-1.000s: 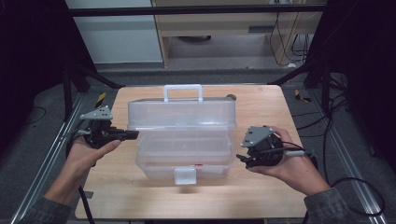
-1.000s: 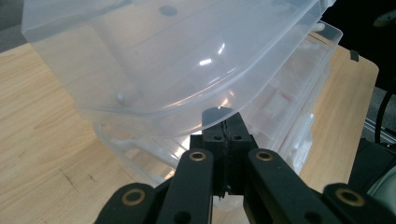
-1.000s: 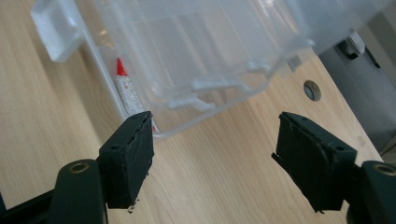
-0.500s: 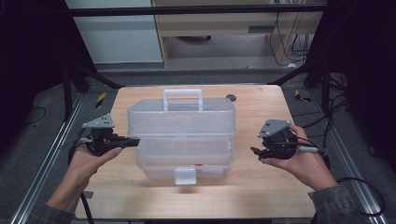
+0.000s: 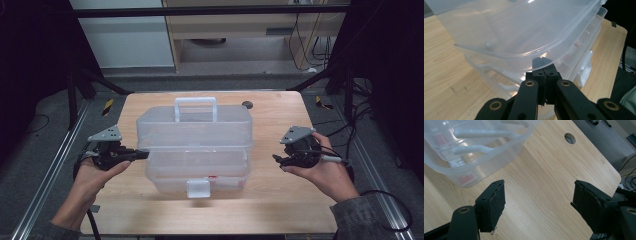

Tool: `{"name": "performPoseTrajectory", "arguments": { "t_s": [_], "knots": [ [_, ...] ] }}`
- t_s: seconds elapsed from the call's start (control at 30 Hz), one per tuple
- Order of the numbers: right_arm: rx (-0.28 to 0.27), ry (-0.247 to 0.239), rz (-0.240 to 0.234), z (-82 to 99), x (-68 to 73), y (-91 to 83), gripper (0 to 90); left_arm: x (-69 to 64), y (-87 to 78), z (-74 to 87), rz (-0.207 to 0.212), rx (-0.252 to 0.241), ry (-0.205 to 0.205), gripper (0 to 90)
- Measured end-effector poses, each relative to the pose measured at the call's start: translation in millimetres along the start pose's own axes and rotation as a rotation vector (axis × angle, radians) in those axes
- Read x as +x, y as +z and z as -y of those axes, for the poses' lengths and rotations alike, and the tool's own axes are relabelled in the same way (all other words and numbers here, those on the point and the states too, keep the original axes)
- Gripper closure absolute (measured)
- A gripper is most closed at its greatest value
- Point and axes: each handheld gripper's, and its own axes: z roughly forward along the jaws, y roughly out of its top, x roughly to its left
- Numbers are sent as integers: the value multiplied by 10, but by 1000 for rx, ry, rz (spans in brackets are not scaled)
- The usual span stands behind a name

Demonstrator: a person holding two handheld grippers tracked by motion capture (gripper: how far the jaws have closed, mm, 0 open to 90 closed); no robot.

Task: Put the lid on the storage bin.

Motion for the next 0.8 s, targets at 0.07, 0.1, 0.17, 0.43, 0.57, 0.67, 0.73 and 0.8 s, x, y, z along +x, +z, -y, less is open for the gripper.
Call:
{"name": "performPoseTrajectory", "arguments": {
  "t_s": [0.07, 0.1, 0.17, 0.43, 0.57, 0.67, 0.73, 0.8],
  "knots": [
    [4, 6, 2, 18, 4, 27, 258, 19, -4, 16, 0, -3, -6, 899],
    [4, 6, 2, 18, 4, 27, 258, 19, -4, 16, 0, -3, -6, 899],
    [5, 13, 5, 34, 7, 46, 259, 34, -7, 35, 2, -10, -16, 898],
    [5, 30, 20, 99, -10, 35, 260, 49, -14, 127, -12, -11, -32, 898],
    [12, 36, 24, 145, -3, 34, 260, 52, -27, 163, -24, -6, -31, 899],
    [17, 39, 25, 177, 2, 40, 261, 69, -34, 229, -22, 0, -39, 898],
    [15, 42, 26, 194, 0, 44, 262, 75, -34, 260, -21, 0, -45, 899],
    [19, 46, 28, 201, -1, 43, 262, 76, -26, 285, -14, 2, -49, 899]
  ]
}}
